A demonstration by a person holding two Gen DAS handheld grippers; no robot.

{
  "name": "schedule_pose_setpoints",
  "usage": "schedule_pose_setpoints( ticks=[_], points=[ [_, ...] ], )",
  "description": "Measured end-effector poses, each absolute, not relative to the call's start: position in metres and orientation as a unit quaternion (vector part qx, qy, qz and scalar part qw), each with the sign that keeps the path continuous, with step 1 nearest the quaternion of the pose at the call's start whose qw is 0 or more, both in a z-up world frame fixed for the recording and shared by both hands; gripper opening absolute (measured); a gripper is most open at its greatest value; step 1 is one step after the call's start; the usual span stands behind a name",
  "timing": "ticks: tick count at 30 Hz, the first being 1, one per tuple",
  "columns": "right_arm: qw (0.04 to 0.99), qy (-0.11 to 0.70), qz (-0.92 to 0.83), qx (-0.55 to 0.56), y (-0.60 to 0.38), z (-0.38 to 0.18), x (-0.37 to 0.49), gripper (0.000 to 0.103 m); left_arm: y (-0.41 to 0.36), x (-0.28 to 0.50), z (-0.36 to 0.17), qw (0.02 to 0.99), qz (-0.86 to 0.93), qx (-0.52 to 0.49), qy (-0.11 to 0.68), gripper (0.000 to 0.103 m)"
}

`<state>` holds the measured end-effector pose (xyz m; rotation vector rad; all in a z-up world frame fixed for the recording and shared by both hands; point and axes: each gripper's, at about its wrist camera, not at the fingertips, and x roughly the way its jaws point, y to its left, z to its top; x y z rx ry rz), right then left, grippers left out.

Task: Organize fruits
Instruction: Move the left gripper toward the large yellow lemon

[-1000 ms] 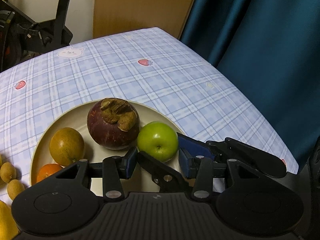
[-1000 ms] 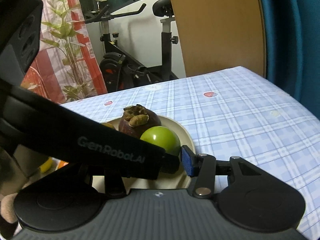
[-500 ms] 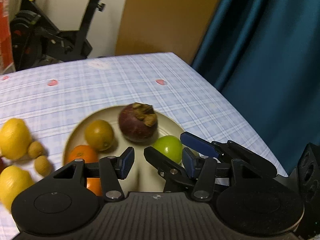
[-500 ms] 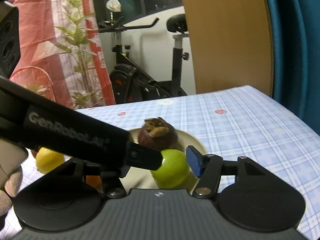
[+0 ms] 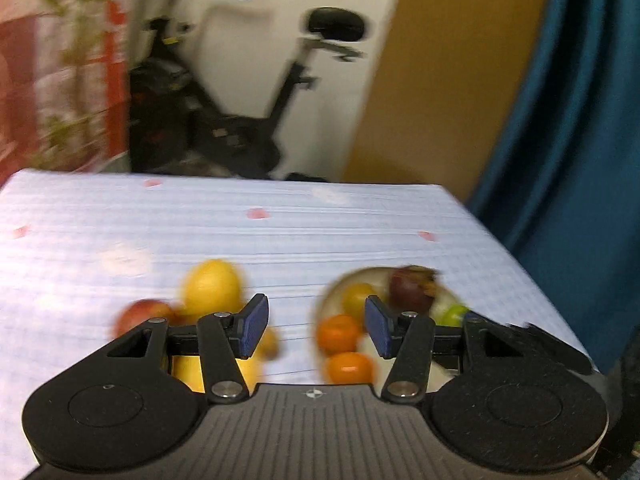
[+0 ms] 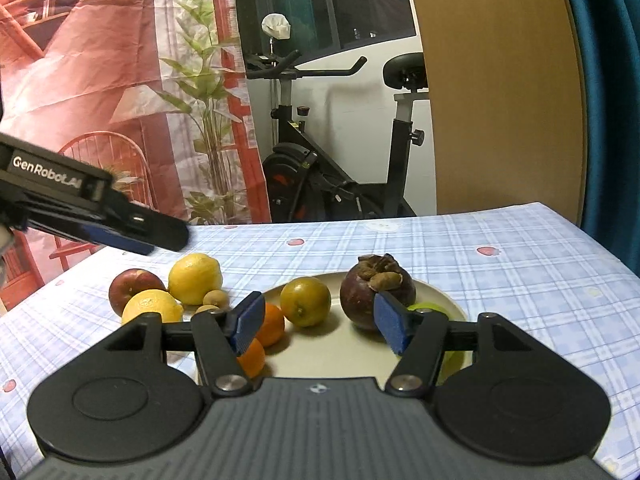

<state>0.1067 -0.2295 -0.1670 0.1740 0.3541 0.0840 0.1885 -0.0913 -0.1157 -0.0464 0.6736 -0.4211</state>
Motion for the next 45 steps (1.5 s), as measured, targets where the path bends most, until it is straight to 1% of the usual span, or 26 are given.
schedule_pose_setpoints(
  ticks=[3,6,11,15,28,29,31,36,40,42,44,45],
  points=[
    [0.977,0.185,0.052,0.091,-0.229,-0.169,0.109,0.063,-0.064,0.197,-0.109,0.926,-0.168,-0.055,0.334,0.056],
    [0.975,0.191,0.051,0.098,-0.228,-0.167,0.111,0.063,-0.048,0.2,-0.1,0.931,-0.151,-0.056,0.328,0.056],
    [0.973,0.192,0.064,0.107,-0.221,-0.161,0.111,0.063,-0.025,0.212,-0.094,0.92,-0.139,-0.1,0.353,0.059],
    [0.969,0.209,0.085,0.106,-0.207,-0.16,0.12,0.063,-0.018,0.212,-0.095,0.921,-0.143,-0.096,0.349,0.059],
    [0.947,0.249,0.203,-0.002,-0.124,-0.159,0.164,0.063,-0.001,0.212,-0.134,0.901,-0.147,-0.129,0.386,0.059],
    [0.945,0.252,0.208,-0.012,-0.118,-0.16,0.169,0.064,0.001,0.212,-0.135,0.901,-0.145,-0.131,0.387,0.059],
    [0.942,0.255,0.217,-0.031,-0.105,-0.162,0.177,0.075,0.006,0.213,-0.139,0.9,-0.136,-0.134,0.392,0.059],
    [0.933,0.274,0.227,-0.055,-0.084,-0.17,0.202,0.076,0.024,0.211,-0.141,0.898,-0.125,-0.149,0.394,0.059],
    [0.932,0.294,0.201,-0.064,-0.073,-0.18,0.214,0.079,0.029,0.212,-0.143,0.895,-0.129,-0.16,0.396,0.059],
    [0.933,0.297,0.194,-0.062,-0.074,-0.184,0.215,0.078,0.028,0.212,-0.146,0.891,-0.138,-0.166,0.398,0.059],
    [0.934,0.298,0.187,-0.06,-0.075,-0.183,0.215,0.074,0.026,0.212,-0.148,0.887,-0.147,-0.173,0.402,0.059],
    [0.936,0.295,0.181,-0.062,-0.076,-0.182,0.213,0.067,0.024,0.212,-0.149,0.885,-0.15,-0.174,0.404,0.059]
  ],
)
